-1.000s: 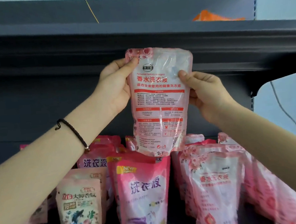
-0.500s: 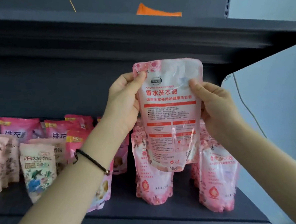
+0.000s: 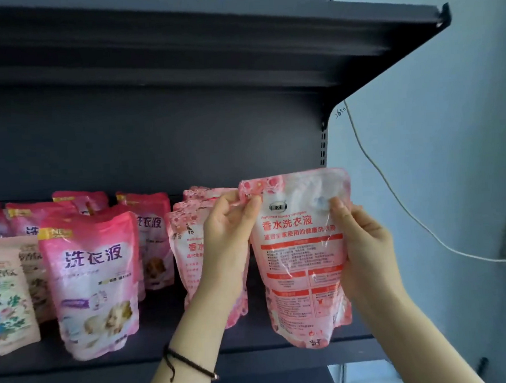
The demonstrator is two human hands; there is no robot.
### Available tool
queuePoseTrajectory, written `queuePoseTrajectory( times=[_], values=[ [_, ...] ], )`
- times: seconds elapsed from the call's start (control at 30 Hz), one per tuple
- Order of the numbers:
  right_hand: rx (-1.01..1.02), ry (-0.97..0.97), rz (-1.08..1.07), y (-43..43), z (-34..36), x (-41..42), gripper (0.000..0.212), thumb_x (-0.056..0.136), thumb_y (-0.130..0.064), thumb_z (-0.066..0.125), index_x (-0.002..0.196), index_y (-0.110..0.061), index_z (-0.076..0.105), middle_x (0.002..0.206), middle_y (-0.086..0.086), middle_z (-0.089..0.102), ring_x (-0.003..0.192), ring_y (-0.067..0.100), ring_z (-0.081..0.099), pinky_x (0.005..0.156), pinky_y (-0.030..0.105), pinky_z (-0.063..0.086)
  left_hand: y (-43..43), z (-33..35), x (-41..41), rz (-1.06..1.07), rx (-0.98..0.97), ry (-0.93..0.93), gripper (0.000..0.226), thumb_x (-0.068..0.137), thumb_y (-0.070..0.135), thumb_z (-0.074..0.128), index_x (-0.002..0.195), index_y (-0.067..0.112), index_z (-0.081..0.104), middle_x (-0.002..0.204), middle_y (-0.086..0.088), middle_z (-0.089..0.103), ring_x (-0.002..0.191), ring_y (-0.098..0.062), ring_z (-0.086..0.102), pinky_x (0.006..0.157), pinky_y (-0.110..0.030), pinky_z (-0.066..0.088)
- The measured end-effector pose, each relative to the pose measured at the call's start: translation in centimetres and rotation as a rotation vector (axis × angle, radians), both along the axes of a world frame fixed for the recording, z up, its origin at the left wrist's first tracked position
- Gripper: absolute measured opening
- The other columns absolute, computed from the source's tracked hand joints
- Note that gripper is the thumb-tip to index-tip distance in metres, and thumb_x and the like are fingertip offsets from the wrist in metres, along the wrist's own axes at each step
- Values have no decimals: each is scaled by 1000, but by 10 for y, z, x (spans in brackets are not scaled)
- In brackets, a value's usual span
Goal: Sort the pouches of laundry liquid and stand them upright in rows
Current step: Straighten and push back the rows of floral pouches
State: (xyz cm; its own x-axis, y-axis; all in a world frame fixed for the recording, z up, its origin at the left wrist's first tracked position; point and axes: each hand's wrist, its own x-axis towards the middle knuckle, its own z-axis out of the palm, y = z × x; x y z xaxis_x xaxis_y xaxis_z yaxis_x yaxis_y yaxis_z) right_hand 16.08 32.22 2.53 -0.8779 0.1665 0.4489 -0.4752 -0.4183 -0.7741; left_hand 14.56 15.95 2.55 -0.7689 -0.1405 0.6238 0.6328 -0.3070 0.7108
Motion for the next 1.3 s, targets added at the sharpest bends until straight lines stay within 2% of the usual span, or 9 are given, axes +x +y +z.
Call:
queuePoseTrajectory(
  times=[0.07,0.2,0.37,0.67,0.93,1.07,1.17,1.23,1.3],
  values=[
    [7,3,-13,11,-7,-4,21,85,-32,67,78,-12,70,81,12,71,71,26,69,63,38,58,9,-22,0,-31,-32,-62,26,75,41,75,99,31,70,105,-2,73,103,-22,68,87,-35,54],
    [-23,3,-57,31,-20,-17,23,87,-34,65,75,-15,70,76,8,70,65,21,67,55,31,56,33,-67,1,-45,-25,-156,41,77,41,77,111,20,67,110,-2,72,108,-20,66,88,-29,55],
    [-58,-28,-177,35,-47,-37,25,89,-33,63,73,-13,67,70,8,61,65,22,58,57,31,52,73,-98,-1,41,-5,-120,39,84,32,69,120,39,55,115,13,69,107,-4,65,79,-12,51],
    [-93,-7,-224,29,-58,-87,32,89,-40,63,64,-20,60,60,-5,53,56,11,51,50,26,47,98,-104,-38,226,43,-21,38,90,23,57,126,32,48,117,8,68,108,-11,65,83,-18,52],
    [-105,-41,-235,32,-65,-130,35,84,-44,63,64,-15,58,62,-1,51,61,17,49,55,30,46,97,-108,-84,271,-43,-68,39,91,23,57,127,34,47,118,5,68,108,-14,65,89,-28,54],
    [-1,-52,-270,40,-69,-130,37,90,-44,59,70,-14,55,69,5,52,65,21,49,58,34,45,95,-112,-86,242,-47,-104,39,88,28,63,124,33,50,115,8,70,106,-10,66,85,-20,53],
    [107,-17,-348,45,-72,-121,13,89,-39,63,90,-28,57,90,-7,65,81,10,64,75,32,54,91,-112,-85,203,-17,-137,37,82,28,69,117,26,57,109,5,73,102,-12,68,79,-17,53],
    [156,42,-516,47,-77,-109,27,86,-29,69,106,-34,51,107,-16,58,101,3,59,90,28,49,88,-114,-81,160,18,-174,38,77,31,72,112,21,61,106,0,74,100,-15,69,76,-18,53],
    [245,168,-714,48,-86,-93,38,84,-18,71,110,-32,48,111,-20,50,105,7,52,90,20,42,85,-116,-76,119,22,-225,41,79,45,69,110,19,64,105,-4,73,102,-19,69,79,-24,54]
  ],
)
